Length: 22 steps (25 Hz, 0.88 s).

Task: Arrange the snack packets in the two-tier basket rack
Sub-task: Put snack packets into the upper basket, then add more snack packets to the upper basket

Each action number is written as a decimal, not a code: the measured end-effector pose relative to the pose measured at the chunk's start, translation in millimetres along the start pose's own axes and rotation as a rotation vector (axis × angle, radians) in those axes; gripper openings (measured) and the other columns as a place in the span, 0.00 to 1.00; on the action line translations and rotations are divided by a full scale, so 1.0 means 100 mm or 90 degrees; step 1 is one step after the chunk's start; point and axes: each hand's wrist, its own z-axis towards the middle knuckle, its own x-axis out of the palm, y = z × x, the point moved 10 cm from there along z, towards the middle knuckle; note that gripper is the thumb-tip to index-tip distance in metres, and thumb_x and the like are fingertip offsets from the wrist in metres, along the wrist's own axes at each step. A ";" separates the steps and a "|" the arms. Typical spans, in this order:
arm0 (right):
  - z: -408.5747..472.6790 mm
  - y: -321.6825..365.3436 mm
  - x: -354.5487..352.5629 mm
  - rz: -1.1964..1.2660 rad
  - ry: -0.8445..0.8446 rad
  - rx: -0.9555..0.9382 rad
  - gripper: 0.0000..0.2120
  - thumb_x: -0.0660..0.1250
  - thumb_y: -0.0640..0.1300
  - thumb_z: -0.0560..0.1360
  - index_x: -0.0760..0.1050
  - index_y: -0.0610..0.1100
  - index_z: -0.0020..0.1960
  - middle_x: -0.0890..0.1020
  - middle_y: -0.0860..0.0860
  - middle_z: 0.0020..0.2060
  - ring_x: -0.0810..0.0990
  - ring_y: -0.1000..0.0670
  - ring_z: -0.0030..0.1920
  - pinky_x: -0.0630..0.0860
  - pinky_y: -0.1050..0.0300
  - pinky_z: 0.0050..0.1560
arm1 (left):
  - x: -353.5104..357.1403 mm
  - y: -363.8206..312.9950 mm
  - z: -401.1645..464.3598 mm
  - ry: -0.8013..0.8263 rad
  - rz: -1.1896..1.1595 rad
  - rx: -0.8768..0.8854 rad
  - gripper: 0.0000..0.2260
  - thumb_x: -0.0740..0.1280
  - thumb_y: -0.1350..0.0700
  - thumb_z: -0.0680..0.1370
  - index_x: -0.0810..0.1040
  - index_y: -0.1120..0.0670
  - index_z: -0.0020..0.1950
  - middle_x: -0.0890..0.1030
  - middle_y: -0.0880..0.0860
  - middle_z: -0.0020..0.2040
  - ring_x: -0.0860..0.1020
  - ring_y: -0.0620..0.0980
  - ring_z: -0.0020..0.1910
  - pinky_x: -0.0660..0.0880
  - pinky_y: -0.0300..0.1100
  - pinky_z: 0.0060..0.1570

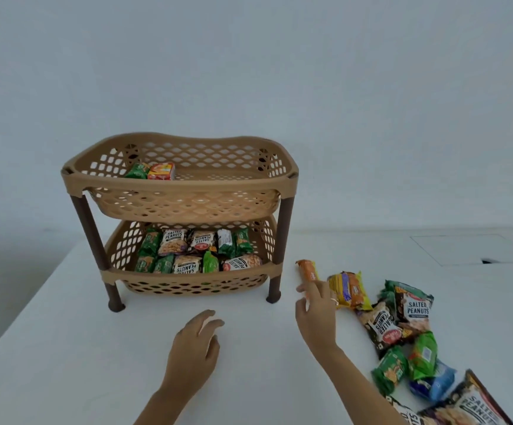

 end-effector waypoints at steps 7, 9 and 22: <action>0.27 -0.71 0.56 -0.321 0.283 0.101 0.26 0.58 0.44 0.79 0.55 0.51 0.76 0.63 0.36 0.70 0.67 0.35 0.66 0.71 0.45 0.61 | 0.50 0.30 -0.22 0.143 0.136 -0.085 0.29 0.46 0.41 0.76 0.72 0.51 0.70 0.70 0.51 0.73 0.67 0.53 0.73 0.66 0.50 0.68; 0.40 -0.74 0.68 -0.337 0.319 0.107 0.26 0.57 0.49 0.80 0.55 0.51 0.76 0.70 0.38 0.64 0.70 0.37 0.63 0.73 0.46 0.58 | 0.50 0.31 -0.21 0.139 0.138 -0.081 0.29 0.46 0.40 0.77 0.74 0.51 0.68 0.72 0.51 0.71 0.69 0.53 0.71 0.68 0.50 0.66; -0.12 -0.73 0.57 -0.068 0.309 0.351 0.27 0.73 0.46 0.68 0.63 0.41 0.59 0.69 0.42 0.57 0.75 0.39 0.55 0.72 0.53 0.42 | 0.83 -0.08 -0.04 0.205 -0.305 -0.264 0.10 0.65 0.58 0.79 0.79 0.49 0.59 0.77 0.45 0.62 0.73 0.46 0.64 0.69 0.38 0.62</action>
